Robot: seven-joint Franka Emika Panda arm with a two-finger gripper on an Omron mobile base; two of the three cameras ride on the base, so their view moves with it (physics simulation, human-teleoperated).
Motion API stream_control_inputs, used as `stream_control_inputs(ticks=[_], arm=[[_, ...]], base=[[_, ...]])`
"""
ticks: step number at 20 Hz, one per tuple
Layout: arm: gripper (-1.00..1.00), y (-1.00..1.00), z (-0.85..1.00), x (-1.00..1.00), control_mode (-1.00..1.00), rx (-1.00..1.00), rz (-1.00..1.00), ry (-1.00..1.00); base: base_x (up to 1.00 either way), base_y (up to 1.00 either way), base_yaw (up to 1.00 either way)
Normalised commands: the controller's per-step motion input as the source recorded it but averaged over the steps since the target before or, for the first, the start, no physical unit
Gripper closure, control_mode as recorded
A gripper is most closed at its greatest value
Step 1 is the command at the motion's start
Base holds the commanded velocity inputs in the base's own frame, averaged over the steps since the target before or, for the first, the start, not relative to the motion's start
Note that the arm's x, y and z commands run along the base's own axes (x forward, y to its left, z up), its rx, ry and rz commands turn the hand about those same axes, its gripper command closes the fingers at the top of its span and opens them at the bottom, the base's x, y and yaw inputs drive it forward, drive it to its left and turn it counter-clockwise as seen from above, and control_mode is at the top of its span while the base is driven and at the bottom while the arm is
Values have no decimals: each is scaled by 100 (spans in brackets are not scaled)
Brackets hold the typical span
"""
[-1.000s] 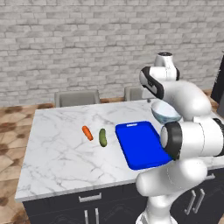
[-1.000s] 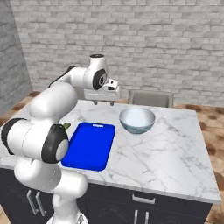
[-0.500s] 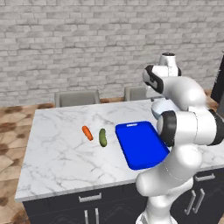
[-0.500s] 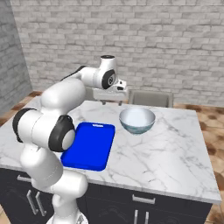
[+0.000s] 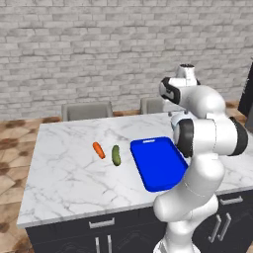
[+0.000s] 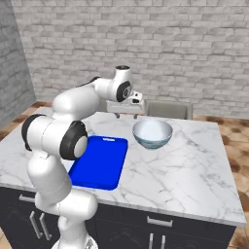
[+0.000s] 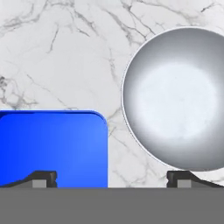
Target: Place the two vegetables and bowl onto the tray for setting up a vegetable dip station.
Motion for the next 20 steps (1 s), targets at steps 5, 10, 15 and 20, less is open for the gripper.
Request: stream_control_inputs(ticks=[5, 10, 15, 20], arm=[[-100, -7, -21, 48, -100, 0, -5, 0], [-100, -9, -33, 47, -100, -1, -8, 1], [-100, -14, -31, 25, -100, 0, -7, 0], [-100, -15, -28, 18, -100, 0, -3, 0]], base=[[0, 0, 0], [0, 0, 0], [0, 0, 0], [0, 0, 0]])
